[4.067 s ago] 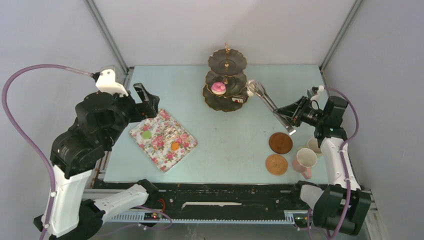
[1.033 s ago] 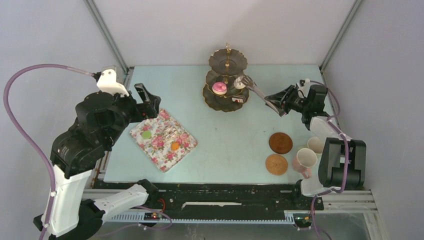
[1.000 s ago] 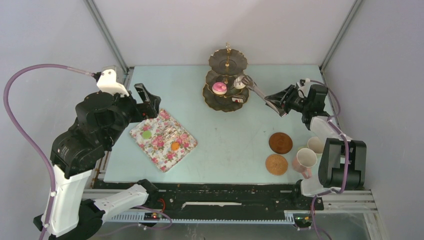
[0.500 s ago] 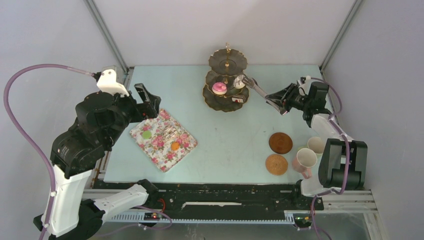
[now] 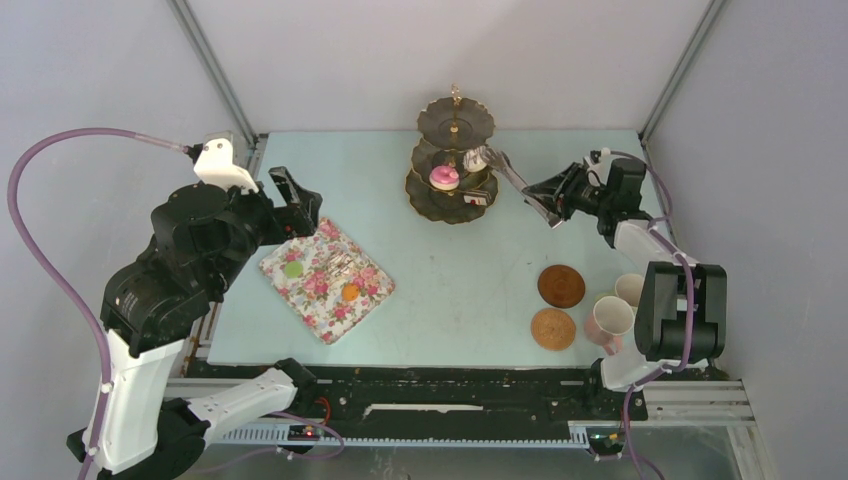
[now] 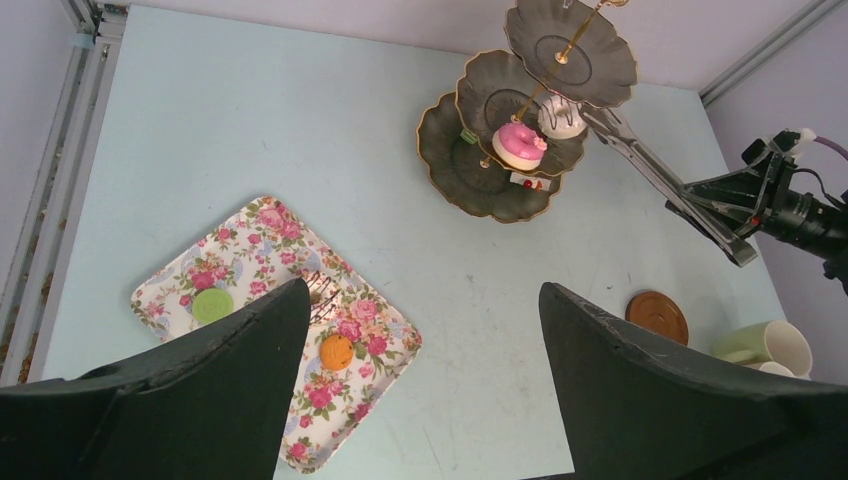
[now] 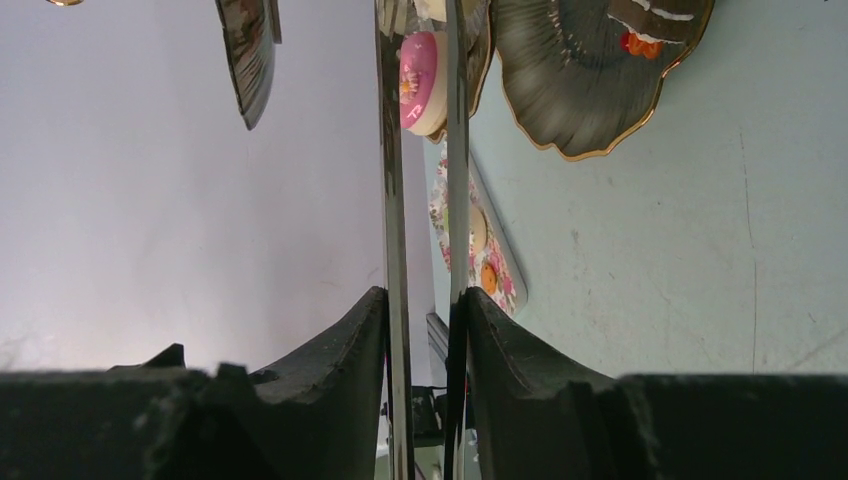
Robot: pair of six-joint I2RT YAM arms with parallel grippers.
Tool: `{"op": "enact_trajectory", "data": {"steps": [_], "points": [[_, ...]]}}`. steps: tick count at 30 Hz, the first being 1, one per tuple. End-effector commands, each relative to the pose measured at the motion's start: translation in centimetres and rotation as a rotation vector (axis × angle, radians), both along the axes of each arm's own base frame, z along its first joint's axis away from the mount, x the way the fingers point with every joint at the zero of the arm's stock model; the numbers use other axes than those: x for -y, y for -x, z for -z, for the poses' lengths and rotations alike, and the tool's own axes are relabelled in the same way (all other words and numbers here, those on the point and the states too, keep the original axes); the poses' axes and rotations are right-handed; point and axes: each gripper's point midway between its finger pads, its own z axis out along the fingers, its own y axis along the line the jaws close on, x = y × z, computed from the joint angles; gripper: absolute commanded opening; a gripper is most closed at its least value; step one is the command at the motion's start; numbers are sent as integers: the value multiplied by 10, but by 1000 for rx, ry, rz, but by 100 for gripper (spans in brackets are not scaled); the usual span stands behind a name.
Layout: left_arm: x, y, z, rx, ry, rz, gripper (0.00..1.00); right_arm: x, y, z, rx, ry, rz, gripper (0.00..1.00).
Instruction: Serve the afternoon tea
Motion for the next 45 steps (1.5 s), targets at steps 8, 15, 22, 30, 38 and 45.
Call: {"op": "enact_trajectory", "data": {"steps": [8, 15, 22, 30, 38, 45], "points": [[6, -3, -4, 14, 20, 17, 92, 23, -5, -31, 98, 65, 31, 39], [8, -3, -2, 11, 23, 21, 92, 33, -1, -34, 106, 76, 37, 42], [4, -1, 0, 11, 17, 11, 92, 41, 18, -25, 67, 149, 37, 38], [9, -4, 1, 4, 21, 22, 92, 31, 65, 12, -16, 337, -62, 35], [14, -4, 3, -7, 26, 37, 92, -7, 70, 3, 25, 328, -125, 31], [11, -3, 1, -1, 28, 31, 92, -23, 64, -13, 68, 279, -132, 30]]}}
